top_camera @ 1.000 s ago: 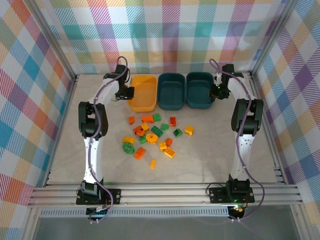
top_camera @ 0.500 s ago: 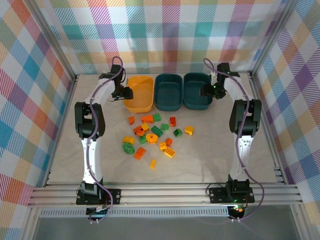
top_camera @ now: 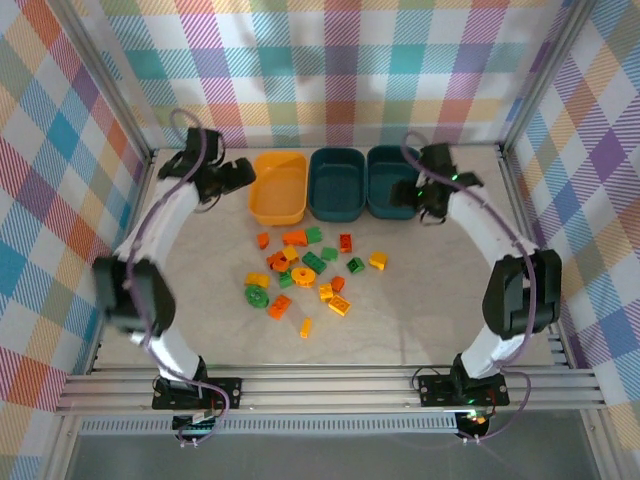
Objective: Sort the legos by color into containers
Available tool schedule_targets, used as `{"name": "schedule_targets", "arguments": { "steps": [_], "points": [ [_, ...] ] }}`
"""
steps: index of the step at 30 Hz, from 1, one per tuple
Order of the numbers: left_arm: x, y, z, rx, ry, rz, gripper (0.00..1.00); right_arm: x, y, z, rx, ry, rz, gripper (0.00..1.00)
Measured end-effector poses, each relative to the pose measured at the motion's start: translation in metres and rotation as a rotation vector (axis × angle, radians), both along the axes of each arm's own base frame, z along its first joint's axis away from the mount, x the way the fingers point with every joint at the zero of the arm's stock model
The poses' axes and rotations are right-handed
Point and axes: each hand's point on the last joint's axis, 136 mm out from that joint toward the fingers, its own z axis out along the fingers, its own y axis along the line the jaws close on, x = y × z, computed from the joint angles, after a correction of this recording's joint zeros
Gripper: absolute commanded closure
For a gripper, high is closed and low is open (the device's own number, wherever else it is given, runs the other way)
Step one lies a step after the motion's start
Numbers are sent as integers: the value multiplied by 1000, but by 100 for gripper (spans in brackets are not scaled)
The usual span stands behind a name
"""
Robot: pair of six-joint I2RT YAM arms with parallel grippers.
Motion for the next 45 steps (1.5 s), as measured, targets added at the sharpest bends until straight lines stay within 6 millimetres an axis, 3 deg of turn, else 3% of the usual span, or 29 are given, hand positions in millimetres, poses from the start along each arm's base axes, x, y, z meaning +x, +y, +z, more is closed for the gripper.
{"name": "schedule_targets", "arguments": {
  "steps": [2,5,9,12,17,21,26,29,33,35,38,41,43,45],
  "points": [
    [-38,4,2,-81,-62,69,3,-31,28,-31,3,77,40,19],
    [-94,8,-32,-162,-58,139,2,-65,48,-68,-14,191,59,19],
    [-162,14,-99,-202,54,196,0,-70,54,-87,-20,245,37,18],
    [-188,17,-107,-232,18,208,0,-69,52,-94,-34,261,20,20],
    [-187,17,-84,-273,-96,205,0,-62,56,-105,-40,286,5,25],
    [-176,12,-90,-264,-33,188,0,-63,53,-116,-59,314,-16,30],
    [-162,-1,-100,-274,49,139,0,-64,51,-128,-71,340,-39,51],
    [-160,-5,-103,-278,69,114,0,-63,50,-126,-76,339,-50,62],
    [-160,-9,-101,-287,70,95,0,-60,51,-120,-81,324,-48,65],
    [-160,-11,-100,-296,71,87,0,-60,49,-111,-89,313,-47,66],
    [-157,-19,-98,-330,72,57,0,-43,49,-80,-107,245,-35,66],
    [-152,-37,-97,-385,81,-8,0,-4,53,-32,-79,115,-26,66],
    [-148,-59,-95,-435,104,-92,0,28,48,0,-50,28,-39,66],
    [-148,-85,-92,-470,140,-188,0,66,37,19,-36,-34,-64,66]
  ]
}}
